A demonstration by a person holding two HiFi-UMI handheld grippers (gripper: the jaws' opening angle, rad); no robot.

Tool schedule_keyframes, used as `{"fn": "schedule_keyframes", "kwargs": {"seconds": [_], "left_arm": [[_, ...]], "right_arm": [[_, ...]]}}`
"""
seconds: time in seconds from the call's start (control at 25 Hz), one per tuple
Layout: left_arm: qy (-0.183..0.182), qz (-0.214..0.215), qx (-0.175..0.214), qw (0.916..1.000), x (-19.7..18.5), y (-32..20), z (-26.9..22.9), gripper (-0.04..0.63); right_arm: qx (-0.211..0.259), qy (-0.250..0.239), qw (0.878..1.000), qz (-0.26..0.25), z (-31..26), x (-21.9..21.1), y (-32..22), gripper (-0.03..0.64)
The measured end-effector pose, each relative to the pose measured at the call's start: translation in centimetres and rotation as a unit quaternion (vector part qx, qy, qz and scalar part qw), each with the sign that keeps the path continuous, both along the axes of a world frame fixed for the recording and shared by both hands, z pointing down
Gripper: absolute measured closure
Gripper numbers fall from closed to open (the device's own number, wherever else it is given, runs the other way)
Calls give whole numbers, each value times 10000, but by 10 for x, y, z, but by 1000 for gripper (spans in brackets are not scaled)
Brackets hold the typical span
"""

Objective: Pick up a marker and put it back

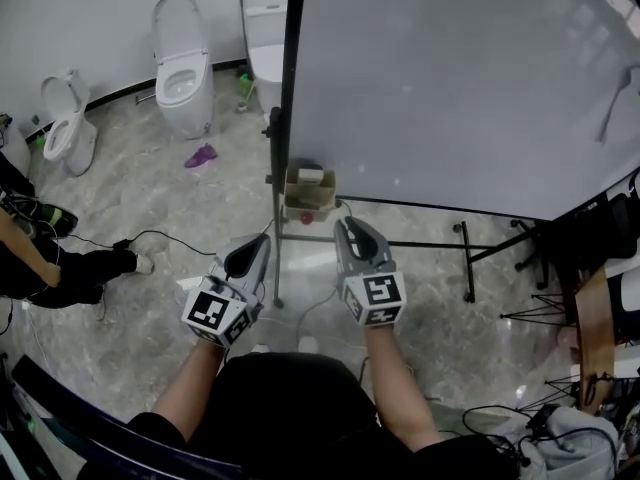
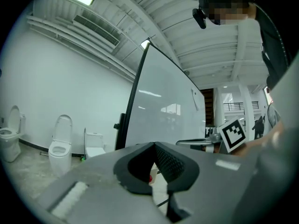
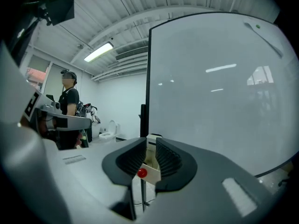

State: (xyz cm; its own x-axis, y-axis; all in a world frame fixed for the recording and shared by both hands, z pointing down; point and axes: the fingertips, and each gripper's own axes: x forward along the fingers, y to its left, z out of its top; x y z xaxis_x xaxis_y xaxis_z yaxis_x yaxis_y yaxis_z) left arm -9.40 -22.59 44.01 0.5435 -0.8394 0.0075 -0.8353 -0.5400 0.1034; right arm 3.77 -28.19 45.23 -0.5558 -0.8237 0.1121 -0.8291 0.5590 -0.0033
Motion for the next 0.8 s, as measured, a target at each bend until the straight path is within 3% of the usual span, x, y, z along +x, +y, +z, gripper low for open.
{"fn": "schedule_keyframes", "kwargs": {"seconds": [0.24, 0.8], "left_arm": [[-34, -185, -215, 9996, -2, -7, 4, 588], [-212, -708, -306, 9968, -22, -12, 8, 588]], "right_arm": [[-350, 135, 9993, -83, 30, 0, -33, 460], [-680, 217, 9971, -276, 71, -10, -67, 459]]}}
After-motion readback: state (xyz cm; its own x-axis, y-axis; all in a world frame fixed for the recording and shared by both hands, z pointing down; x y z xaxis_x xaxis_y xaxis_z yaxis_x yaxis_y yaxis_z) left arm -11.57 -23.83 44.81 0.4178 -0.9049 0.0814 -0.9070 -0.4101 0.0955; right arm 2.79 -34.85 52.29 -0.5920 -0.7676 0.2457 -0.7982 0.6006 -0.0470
